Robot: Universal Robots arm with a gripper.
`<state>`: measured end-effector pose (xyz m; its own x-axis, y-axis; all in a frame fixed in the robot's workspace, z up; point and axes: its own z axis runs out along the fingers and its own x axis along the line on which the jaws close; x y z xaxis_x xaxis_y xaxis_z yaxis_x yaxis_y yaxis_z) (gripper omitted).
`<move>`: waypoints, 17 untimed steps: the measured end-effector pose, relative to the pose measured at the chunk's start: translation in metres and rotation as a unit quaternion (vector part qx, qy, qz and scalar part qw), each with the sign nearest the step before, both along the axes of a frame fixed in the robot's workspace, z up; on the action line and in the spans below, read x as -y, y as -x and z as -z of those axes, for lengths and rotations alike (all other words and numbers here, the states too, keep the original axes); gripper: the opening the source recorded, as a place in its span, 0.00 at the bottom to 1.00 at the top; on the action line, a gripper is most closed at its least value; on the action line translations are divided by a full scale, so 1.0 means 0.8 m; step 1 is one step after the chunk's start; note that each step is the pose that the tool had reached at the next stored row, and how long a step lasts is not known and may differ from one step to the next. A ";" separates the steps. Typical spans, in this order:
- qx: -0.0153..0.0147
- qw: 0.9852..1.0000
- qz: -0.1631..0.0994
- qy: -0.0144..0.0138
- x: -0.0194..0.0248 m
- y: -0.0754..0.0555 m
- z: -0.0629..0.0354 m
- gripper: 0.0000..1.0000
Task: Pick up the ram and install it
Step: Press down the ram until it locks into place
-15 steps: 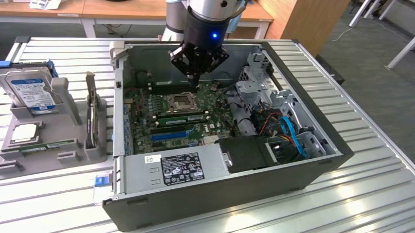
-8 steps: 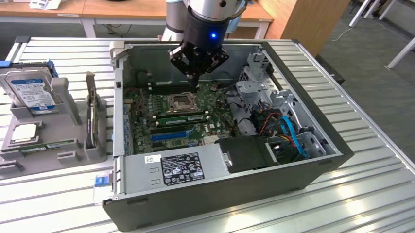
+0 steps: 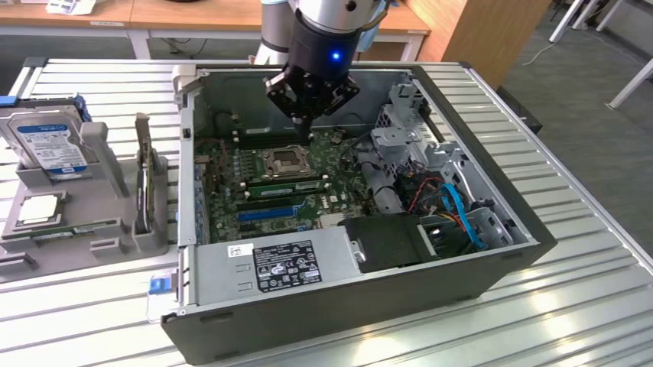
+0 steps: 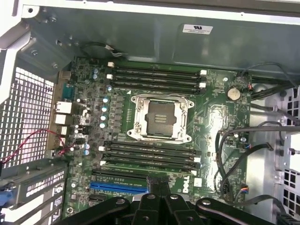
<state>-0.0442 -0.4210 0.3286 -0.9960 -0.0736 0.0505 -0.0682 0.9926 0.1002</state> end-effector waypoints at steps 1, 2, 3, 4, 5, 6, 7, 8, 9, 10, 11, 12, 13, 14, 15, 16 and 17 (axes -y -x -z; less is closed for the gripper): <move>-0.002 1.000 0.001 0.000 0.0000 0.000 0.000 0.10; -0.003 1.000 0.002 0.001 0.0000 0.000 0.000 0.10; -0.003 1.000 0.002 0.001 0.0001 0.000 0.000 0.10; -0.004 1.000 0.003 0.001 0.0003 0.000 0.000 0.10; -0.005 1.000 0.005 0.001 0.0004 0.000 0.000 0.10; -0.006 1.000 0.007 0.001 0.0004 0.000 0.000 0.10; -0.007 1.000 0.009 0.001 0.0005 0.000 0.000 0.10; -0.007 1.000 0.009 0.001 0.0005 0.000 0.000 0.10; -0.007 1.000 0.009 0.001 0.0006 0.000 0.000 0.10; -0.007 1.000 0.009 0.001 0.0006 0.000 0.000 0.10; -0.007 1.000 0.009 0.001 0.0006 0.000 0.000 0.10; -0.007 1.000 0.010 0.001 0.0006 0.000 0.000 0.10; -0.007 1.000 0.010 0.001 0.0006 0.000 0.000 0.10; -0.008 1.000 0.010 0.001 0.0006 0.000 0.000 0.10; -0.008 1.000 0.011 0.002 0.0006 0.000 0.000 0.10; -0.008 1.000 0.011 0.002 0.0006 0.000 0.000 0.10; -0.008 1.000 0.011 0.004 0.0006 0.000 0.000 0.10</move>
